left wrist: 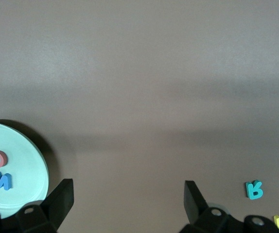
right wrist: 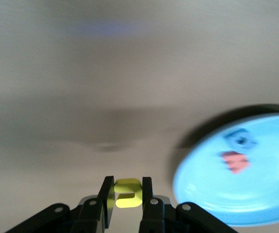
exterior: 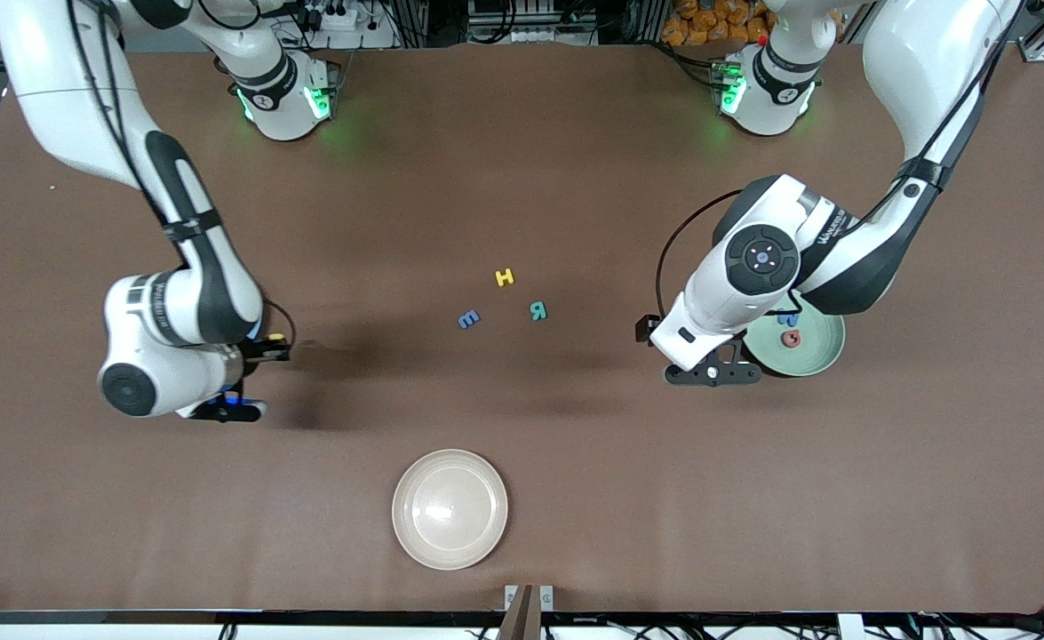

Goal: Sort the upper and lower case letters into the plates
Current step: 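Carry the yellow u to the blue plate while the left gripper withdraws, then release the yellow u on the blue plate while the left reaches teal R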

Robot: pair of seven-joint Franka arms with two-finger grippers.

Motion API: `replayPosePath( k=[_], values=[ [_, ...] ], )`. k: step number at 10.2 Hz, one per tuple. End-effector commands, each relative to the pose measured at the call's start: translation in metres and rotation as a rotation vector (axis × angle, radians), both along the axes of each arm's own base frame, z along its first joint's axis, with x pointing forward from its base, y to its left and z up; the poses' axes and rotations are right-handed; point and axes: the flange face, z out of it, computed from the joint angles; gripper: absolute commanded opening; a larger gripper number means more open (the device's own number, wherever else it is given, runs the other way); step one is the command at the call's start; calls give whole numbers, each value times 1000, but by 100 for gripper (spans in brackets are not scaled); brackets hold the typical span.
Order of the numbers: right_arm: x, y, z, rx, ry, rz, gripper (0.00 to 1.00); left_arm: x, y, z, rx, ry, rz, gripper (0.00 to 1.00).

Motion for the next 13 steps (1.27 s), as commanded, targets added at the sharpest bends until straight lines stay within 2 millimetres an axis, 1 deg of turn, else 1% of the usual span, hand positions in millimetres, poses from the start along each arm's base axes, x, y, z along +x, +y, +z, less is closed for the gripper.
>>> replayPosePath(
  k=[1,2,3,4,5,6,7,8,9,10,11,13],
  values=[
    [-6,-66,-2,72,13,75,5,0,-6,7,-15,-11,36,100],
    [-8,-95,-9,77,10,132,5,-1,-7,4,-38,15,66,100],
    [-10,-113,-15,96,5,174,5,-8,-23,1,-95,57,88,100],
    [-13,-132,-20,115,7,204,5,-16,-44,-4,-145,85,101,100],
    [-16,-145,-23,126,10,235,5,-33,-77,-13,-145,94,106,100],
    [-18,-149,-25,132,12,237,5,-46,-107,-23,-143,93,151,100],
    [-17,-148,-25,133,11,240,8,-58,-131,-35,-96,73,186,100],
    [-18,-149,-26,134,12,237,36,-71,-160,-47,-50,44,213,100],
    [-18,-149,-27,136,11,235,75,-80,-180,-66,4,15,246,100],
    [-18,-149,-28,136,12,233,79,-83,-187,-85,50,-3,256,100],
    [-17,-148,-28,140,11,231,80,-88,-193,-100,70,-9,262,100],
    [-17,-144,-27,141,12,217,80,-83,-193,-120,52,-8,292,100]
  ],
)
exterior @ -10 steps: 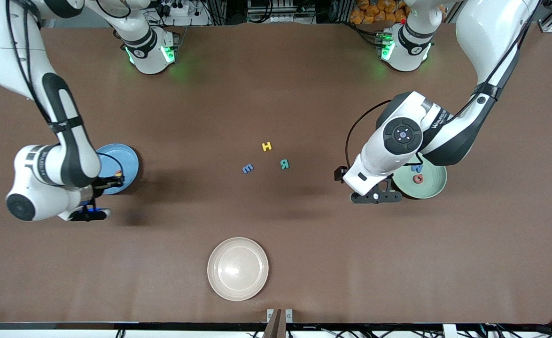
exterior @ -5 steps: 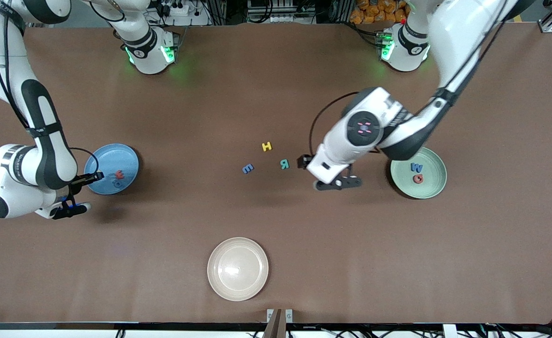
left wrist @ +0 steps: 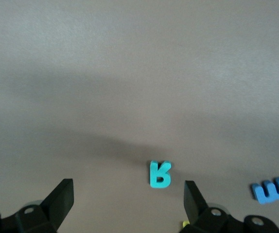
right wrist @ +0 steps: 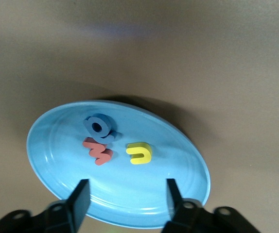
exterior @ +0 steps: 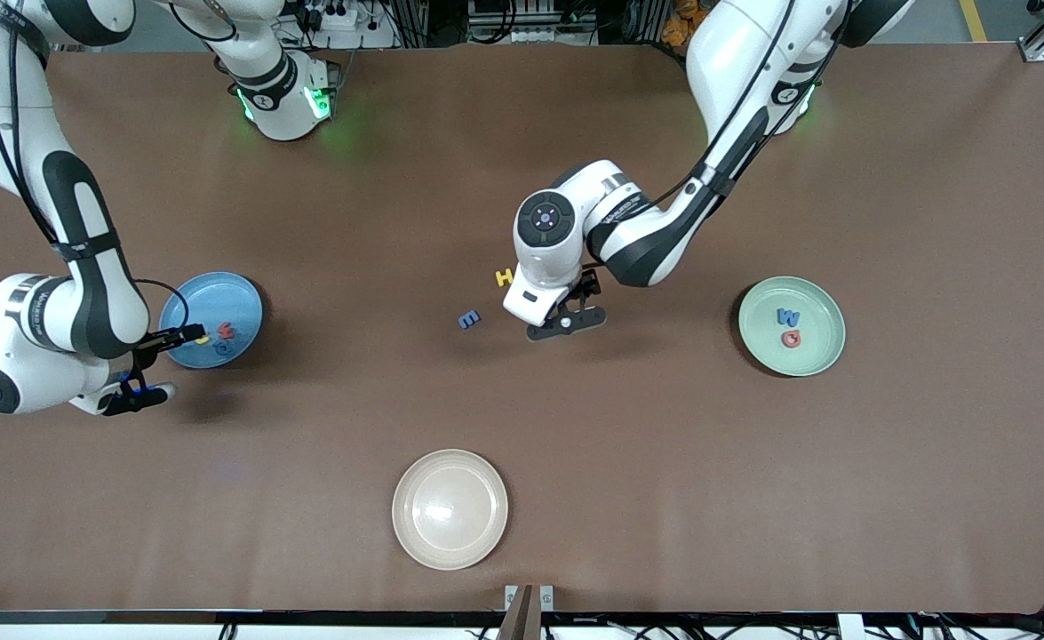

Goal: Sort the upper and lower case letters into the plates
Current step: 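Release the yellow u on the blue plate while the left reaches teal R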

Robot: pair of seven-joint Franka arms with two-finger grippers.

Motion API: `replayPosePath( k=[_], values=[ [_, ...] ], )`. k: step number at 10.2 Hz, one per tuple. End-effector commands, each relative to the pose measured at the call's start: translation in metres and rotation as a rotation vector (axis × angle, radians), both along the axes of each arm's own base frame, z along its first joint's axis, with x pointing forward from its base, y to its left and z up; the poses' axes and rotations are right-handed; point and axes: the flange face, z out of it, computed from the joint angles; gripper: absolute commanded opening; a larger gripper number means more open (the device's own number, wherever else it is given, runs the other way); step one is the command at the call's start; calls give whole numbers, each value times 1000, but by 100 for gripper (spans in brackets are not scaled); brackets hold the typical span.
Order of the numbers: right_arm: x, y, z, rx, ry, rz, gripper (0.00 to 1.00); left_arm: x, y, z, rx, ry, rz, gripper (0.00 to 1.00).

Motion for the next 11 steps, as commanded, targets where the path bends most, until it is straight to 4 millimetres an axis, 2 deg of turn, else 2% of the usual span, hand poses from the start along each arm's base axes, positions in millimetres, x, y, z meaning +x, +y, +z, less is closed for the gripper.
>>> replayPosePath(
  k=[1,3,4,8,11],
  values=[
    [2,9,0,7,-5,6,80,26,7,-16,-42,-23,37,100],
    [5,27,1,25,-6,-39,79,34,5,-36,-77,-36,53,100],
    [7,40,1,25,-4,-62,79,32,2,-41,-80,-35,57,100],
    [11,95,0,-19,13,-114,79,23,-6,-40,-104,6,102,100],
    [10,156,3,-47,34,-225,80,10,-14,-58,-85,24,67,100]
  ],
)
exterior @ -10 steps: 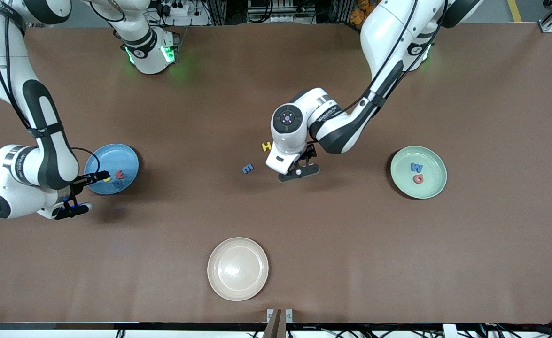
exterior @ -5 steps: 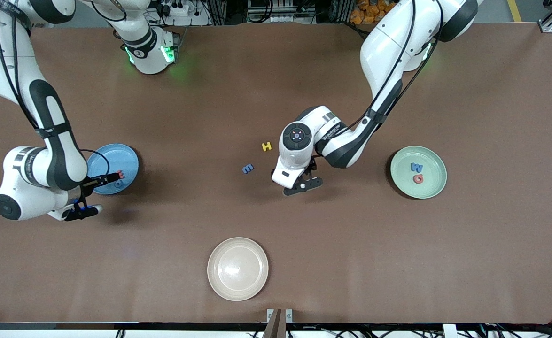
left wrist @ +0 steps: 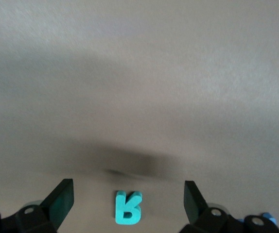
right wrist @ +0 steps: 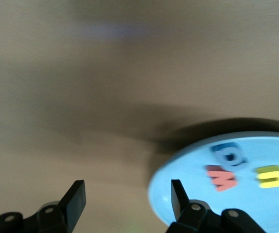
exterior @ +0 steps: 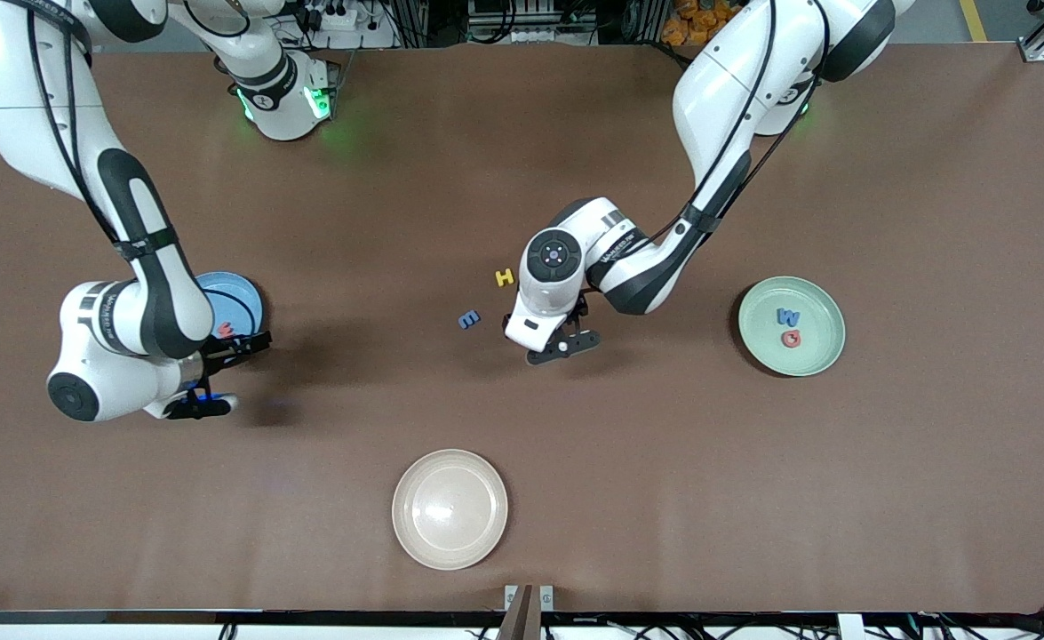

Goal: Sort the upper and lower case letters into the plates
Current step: 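Grasp the teal R with the left gripper while the right draws back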

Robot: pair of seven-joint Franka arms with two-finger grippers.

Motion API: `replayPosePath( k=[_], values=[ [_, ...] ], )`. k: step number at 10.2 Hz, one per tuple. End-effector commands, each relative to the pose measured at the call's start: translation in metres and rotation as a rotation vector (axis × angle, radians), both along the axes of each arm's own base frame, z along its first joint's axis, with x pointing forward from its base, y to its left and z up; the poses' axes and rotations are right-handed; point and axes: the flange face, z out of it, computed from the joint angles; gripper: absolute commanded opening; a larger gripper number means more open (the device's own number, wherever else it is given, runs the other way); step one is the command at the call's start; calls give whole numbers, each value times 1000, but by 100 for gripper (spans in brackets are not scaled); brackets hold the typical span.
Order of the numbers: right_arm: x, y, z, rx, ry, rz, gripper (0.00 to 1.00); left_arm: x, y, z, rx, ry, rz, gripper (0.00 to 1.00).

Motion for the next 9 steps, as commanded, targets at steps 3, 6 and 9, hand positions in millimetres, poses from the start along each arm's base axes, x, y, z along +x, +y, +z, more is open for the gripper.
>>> replayPosePath(
  k=[3,6,9],
  values=[
    [-3,62,3,-31,30,-128,80,-11,-8,-17,11,23,-27,100],
    [-5,108,8,-97,30,-197,80,-13,-10,-18,6,32,-17,100],
    [-5,125,11,-85,37,-260,81,-20,-17,-20,9,33,-33,100]
  ],
)
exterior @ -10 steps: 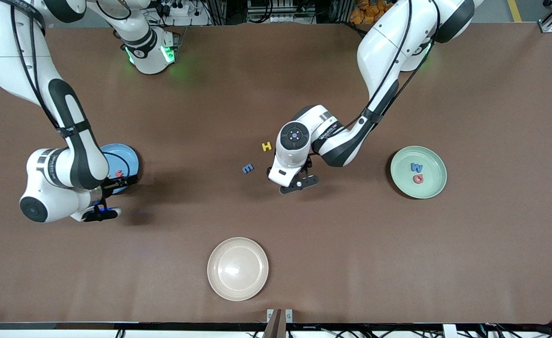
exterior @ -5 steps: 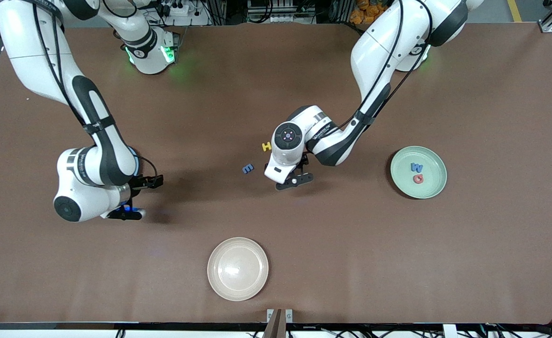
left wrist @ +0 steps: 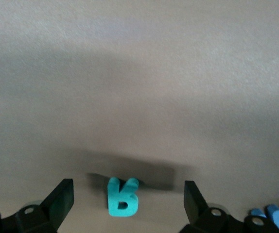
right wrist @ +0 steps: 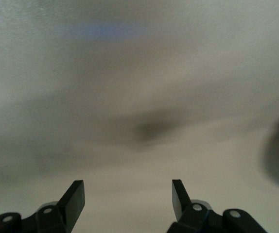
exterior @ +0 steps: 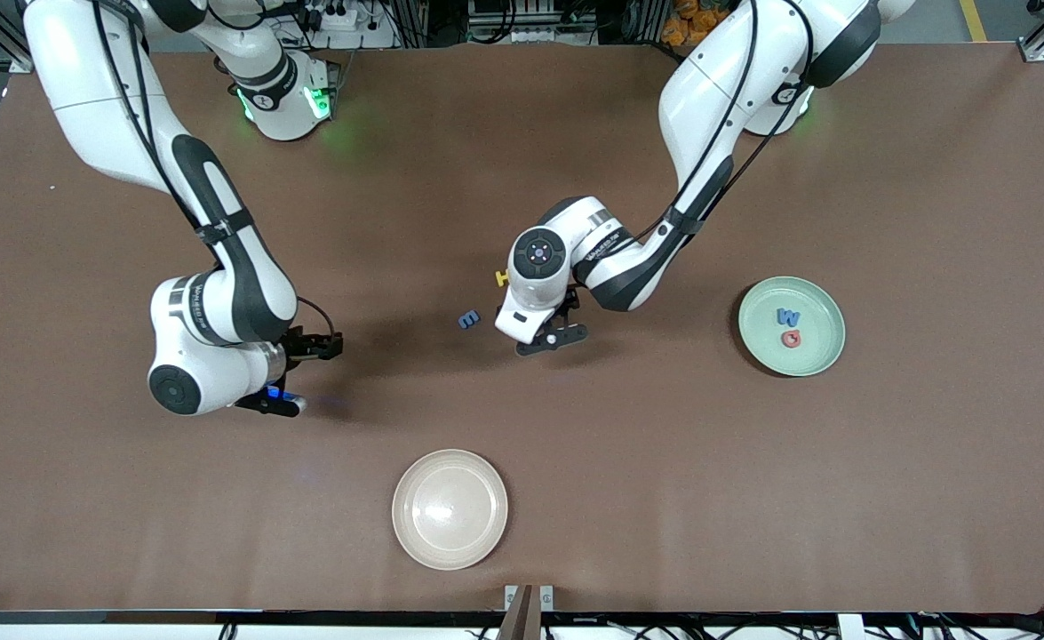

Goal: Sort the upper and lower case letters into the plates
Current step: 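Grasp the teal R with the left gripper while the right draws back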

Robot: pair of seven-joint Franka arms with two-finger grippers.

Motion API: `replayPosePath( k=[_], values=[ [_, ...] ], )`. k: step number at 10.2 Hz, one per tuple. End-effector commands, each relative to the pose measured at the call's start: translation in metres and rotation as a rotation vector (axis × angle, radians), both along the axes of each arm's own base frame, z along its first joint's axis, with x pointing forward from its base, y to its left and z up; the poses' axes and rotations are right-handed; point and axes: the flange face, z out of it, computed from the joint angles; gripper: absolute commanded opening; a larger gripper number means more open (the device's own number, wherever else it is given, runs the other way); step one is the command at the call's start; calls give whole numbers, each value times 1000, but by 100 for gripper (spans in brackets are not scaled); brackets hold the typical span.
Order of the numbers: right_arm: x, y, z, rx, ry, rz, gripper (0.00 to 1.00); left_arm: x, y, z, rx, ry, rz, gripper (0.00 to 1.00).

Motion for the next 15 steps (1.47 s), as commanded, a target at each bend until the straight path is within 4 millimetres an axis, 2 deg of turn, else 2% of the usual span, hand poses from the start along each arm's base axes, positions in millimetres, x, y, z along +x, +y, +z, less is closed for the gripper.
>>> replayPosePath(
  k=[1,4,7,8,10,13,15],
  values=[
    [2,3,6,15,1,-47,81,-1,-2,0,-2,8,0,100],
    [2,6,7,7,0,-53,82,-3,-1,-12,6,18,-18,100],
    [4,7,9,5,-5,-58,82,-4,-1,-14,8,20,-21,100],
    [4,7,9,5,-5,-58,82,-4,-1,-14,8,20,-22,85],
    [4,7,8,5,-5,-59,82,-4,-1,-13,8,18,-21,70],
    [3,8,8,4,-4,-58,82,0,2,-12,7,18,-8,54],
    [-1,31,10,-37,-5,-81,82,0,2,-12,7,18,-2,45]
  ],
)
